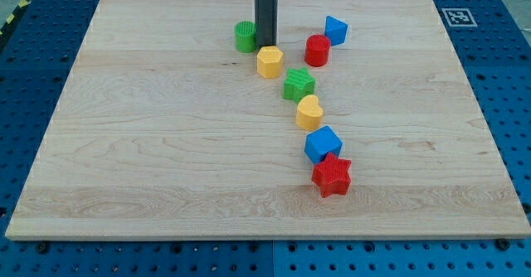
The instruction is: Move the green circle to top left
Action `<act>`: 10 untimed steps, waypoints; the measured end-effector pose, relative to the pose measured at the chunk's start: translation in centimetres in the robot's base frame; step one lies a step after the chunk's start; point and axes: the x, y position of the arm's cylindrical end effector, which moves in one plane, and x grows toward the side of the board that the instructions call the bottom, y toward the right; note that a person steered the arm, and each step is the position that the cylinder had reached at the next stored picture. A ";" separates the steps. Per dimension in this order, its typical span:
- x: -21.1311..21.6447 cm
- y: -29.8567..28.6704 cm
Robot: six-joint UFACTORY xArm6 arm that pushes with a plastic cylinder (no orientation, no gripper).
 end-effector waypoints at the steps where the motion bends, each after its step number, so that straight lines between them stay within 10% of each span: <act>1: -0.4 -1.5; 5: -4.9 -12.8; 10: -7.1 -11.3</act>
